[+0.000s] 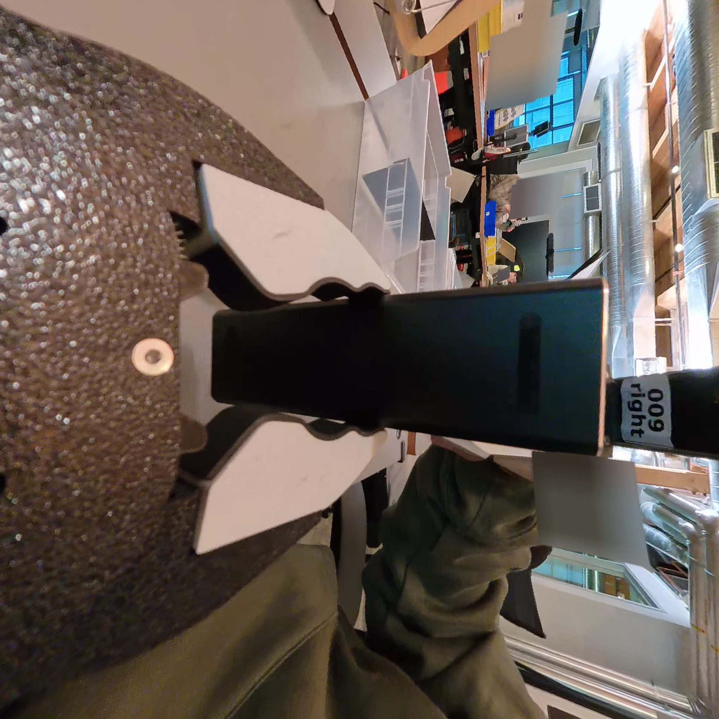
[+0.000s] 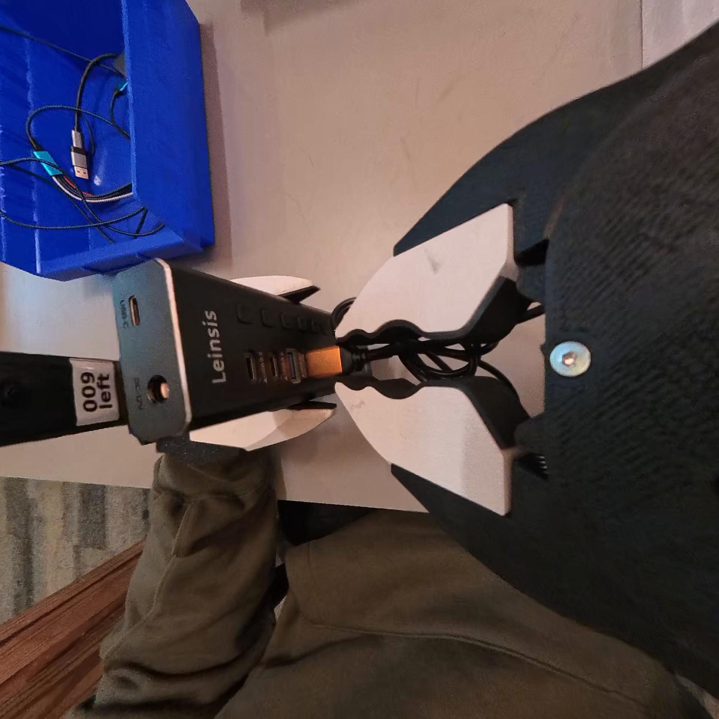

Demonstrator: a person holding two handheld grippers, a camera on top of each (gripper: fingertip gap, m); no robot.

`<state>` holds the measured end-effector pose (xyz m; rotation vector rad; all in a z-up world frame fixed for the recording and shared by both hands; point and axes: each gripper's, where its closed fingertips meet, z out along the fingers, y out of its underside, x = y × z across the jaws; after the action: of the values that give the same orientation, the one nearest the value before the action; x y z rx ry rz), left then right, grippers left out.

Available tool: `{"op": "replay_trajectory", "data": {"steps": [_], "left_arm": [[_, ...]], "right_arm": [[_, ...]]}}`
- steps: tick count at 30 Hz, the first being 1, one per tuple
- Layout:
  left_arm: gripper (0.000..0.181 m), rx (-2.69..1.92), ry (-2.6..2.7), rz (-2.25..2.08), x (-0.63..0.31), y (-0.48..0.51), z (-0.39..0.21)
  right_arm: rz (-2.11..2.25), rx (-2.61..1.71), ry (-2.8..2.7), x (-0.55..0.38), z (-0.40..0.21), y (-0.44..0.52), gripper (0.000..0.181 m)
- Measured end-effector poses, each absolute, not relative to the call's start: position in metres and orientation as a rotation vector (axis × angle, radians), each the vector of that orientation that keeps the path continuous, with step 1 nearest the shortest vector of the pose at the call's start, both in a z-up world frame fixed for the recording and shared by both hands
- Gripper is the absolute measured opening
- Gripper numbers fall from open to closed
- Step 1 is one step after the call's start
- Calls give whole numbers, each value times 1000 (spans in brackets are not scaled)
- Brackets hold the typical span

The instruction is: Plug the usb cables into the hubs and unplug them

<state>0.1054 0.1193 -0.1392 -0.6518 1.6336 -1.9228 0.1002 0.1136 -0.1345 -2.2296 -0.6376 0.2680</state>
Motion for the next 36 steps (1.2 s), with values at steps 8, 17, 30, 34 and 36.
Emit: {"op": "replay_trajectory", "data": {"steps": [8,17,30,34,36], "left_arm": [[59,-664,1704,-1959,102,117,-146],[63,-662,1650,-1957,99,113,-123],[60,-694,1605,-1915,112,107,-136],[60,-676,1600,-1978,110,105,-133],[60,-662,1604,-1971,108,105,-132]], "right_arm": [[202,-2255,-741,97,-136,114,14],[139,-2246,-776,89,-124,117,14],[137,-2338,-764,101,-132,108,14],[190,-2361,-764,99,-130,105,14],[177,-2371,-776,99,-129,105,14]]}}
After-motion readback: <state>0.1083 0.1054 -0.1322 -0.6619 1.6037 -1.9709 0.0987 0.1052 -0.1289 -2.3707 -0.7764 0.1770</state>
